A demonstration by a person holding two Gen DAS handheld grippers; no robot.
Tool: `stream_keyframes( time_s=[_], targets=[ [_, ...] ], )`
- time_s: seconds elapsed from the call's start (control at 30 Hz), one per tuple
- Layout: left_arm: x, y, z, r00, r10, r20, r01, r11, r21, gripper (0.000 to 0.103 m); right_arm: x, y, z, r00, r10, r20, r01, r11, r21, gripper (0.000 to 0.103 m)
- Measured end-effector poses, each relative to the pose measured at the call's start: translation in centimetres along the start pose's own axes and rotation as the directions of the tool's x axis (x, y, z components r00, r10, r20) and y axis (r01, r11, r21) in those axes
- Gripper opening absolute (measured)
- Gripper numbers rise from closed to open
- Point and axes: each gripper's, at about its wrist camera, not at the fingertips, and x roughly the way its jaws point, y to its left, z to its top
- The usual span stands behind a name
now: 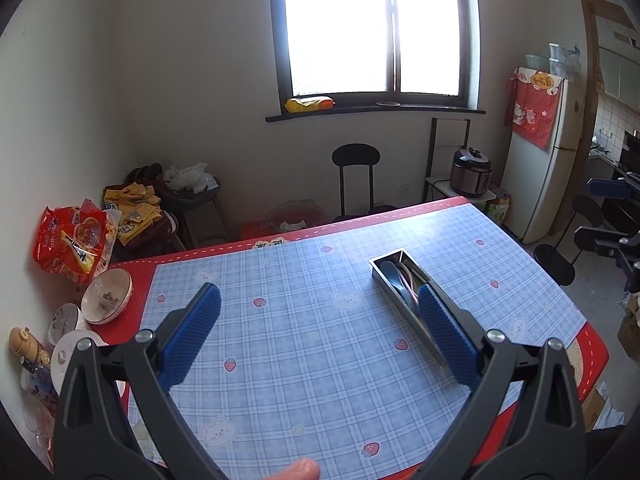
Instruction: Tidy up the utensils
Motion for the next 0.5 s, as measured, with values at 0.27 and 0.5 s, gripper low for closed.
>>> stream_keyframes(
  time_s=[0.27,0.5],
  targets=[
    [-0.2,-0.9,0.2,0.999,-0.034,-0.003,0.034,0.999,0.025,0.098,-0.2,0.2,-0.1,1.0,-0.017,0.004,0.017,1.0,-0.005,0.097],
    [-0.2,-1.1,0.1,0.999,-0.042,-0.009,0.042,0.999,0.021,0.098,-0.2,0.3,-0.2,1.0,-0.026,0.001,0.026,1.0,-0.005,0.097]
  ],
)
